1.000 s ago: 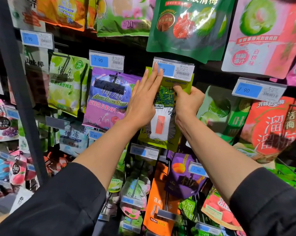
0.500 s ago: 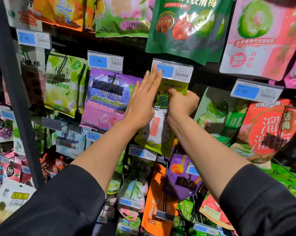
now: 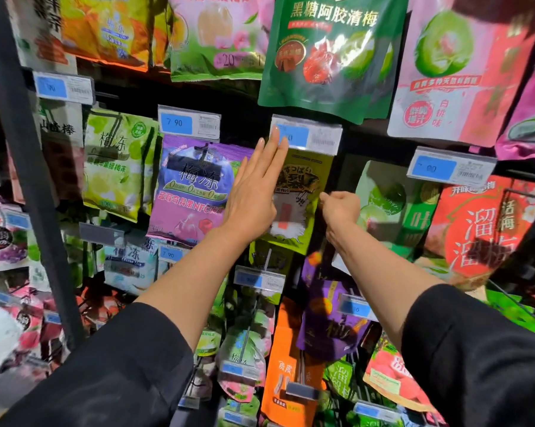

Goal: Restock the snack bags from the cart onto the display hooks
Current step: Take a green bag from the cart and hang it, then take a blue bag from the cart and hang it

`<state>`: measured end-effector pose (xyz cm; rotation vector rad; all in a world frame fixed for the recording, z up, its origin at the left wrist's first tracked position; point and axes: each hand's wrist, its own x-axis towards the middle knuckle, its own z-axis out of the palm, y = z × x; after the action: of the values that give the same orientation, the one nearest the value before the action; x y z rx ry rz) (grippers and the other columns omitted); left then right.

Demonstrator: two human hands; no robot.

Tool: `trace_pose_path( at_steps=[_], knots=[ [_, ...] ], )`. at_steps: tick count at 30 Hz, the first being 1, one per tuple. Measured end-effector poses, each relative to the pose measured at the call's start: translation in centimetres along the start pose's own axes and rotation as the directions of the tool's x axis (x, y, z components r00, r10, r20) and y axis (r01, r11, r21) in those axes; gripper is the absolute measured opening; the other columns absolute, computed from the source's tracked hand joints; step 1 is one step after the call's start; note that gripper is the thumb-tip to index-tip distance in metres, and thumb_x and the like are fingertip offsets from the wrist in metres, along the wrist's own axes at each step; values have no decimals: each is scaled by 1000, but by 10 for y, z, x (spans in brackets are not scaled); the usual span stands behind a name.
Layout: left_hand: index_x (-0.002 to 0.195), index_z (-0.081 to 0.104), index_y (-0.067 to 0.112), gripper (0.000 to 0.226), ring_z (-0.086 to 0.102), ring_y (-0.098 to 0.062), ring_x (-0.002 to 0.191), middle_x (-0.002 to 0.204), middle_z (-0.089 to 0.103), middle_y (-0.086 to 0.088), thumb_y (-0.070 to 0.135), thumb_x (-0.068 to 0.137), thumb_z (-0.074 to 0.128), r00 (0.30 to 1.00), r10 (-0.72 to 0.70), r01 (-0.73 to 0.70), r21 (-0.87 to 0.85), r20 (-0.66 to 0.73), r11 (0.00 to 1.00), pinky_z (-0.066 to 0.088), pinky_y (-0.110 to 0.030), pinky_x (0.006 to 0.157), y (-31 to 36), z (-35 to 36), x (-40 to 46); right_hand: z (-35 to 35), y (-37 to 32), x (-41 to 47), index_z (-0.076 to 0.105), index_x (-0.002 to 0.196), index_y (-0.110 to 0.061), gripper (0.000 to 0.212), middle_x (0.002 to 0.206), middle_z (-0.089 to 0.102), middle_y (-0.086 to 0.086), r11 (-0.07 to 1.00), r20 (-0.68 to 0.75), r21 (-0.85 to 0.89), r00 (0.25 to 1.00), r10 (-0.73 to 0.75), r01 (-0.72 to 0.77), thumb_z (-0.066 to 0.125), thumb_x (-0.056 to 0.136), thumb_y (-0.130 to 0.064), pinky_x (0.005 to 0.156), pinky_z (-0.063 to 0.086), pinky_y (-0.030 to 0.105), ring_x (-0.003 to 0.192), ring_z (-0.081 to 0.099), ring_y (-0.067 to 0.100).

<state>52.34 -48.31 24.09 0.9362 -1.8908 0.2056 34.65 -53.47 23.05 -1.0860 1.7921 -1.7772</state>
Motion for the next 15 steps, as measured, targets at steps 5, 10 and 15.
trace_pose_path(
  at_steps=[5,10,15],
  knots=[
    [153,16,12,84,5,-19,149,162,9,-3,-6,83,58,997,-69,72,-74,39,995,14,-35,120,52,56,-49,-76,44,-19,72,73,-11,5,77,72,9,1000,-34,15,999,24,-24,71,75,-15,82,55,37,79,66,18],
    [147,33,10,70,20,-21,146,157,25,-7,-2,83,59,958,2,113,-383,287,917,15,-30,119,160,143,-101,-204,92,-38,65,66,-10,15,60,64,2,999,-156,-15,987,43,-46,66,82,-9,66,51,26,50,59,1],
    [131,53,-1,55,46,-36,130,137,51,-21,-3,76,53,860,191,141,-579,474,803,26,-32,111,291,225,-149,-373,160,-58,62,62,-14,25,60,63,7,977,-376,17,904,202,-212,64,83,-1,58,55,27,45,61,3]
  ],
)
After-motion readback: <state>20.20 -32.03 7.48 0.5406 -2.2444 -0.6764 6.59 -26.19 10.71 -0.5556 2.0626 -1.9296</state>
